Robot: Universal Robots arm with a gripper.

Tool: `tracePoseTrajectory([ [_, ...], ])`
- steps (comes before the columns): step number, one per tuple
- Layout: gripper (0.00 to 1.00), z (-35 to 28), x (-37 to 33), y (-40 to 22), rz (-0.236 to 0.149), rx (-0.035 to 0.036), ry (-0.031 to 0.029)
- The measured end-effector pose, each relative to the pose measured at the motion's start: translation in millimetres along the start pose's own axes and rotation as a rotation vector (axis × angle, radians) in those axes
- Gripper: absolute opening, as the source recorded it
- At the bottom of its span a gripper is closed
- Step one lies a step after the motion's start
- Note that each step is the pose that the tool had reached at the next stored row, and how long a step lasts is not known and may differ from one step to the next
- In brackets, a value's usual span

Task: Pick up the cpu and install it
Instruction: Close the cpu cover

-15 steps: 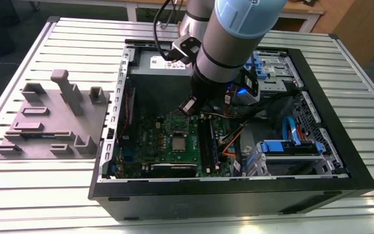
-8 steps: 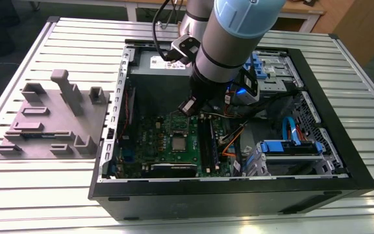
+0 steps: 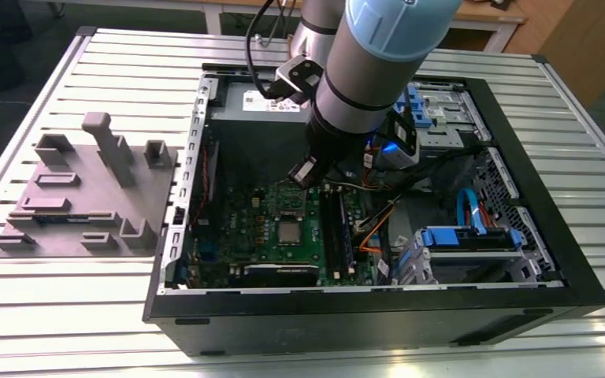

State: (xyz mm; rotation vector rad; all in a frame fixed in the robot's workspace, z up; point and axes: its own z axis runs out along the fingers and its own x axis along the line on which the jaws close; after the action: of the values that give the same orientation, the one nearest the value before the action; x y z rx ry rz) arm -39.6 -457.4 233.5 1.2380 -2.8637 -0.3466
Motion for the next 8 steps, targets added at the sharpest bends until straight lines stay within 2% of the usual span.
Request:
tracePoseTrajectory([
  [8, 0.1, -3.2, 0.7, 1.7, -0.006, -0.0007, 0.0007],
])
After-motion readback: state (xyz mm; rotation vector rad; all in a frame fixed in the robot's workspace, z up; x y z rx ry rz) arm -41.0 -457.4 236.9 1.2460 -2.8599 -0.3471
